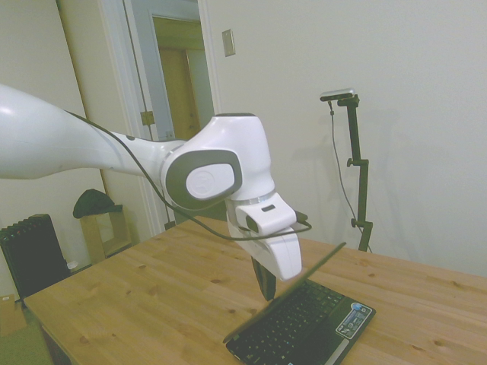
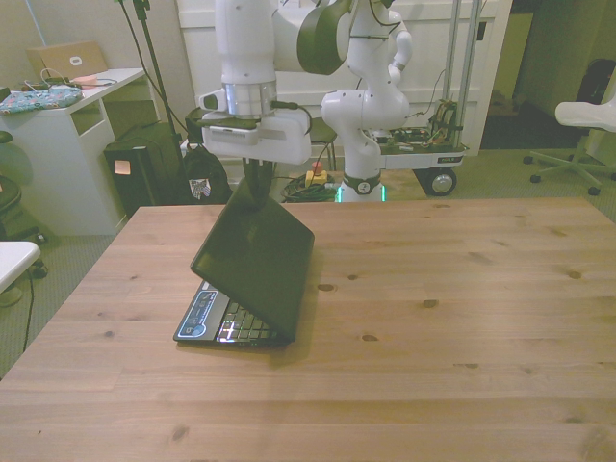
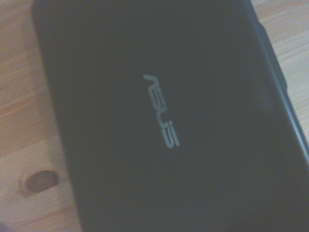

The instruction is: Close the laptop

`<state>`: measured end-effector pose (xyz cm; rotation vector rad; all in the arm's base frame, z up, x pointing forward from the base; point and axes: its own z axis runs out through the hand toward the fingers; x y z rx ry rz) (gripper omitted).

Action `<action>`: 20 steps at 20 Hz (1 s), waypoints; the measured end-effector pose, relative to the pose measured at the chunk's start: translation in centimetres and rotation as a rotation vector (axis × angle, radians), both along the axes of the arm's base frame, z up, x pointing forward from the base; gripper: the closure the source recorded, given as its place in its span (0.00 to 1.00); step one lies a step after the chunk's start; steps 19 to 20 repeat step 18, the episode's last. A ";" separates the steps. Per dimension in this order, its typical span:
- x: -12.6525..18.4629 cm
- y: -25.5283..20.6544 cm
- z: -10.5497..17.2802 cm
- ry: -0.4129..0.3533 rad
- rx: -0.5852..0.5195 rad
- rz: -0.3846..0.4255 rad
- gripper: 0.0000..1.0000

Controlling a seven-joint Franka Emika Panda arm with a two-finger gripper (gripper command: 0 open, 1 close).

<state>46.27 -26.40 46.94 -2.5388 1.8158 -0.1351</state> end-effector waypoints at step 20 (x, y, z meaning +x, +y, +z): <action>1.9 7.8 0.9 -0.027 -0.006 0.135 1.00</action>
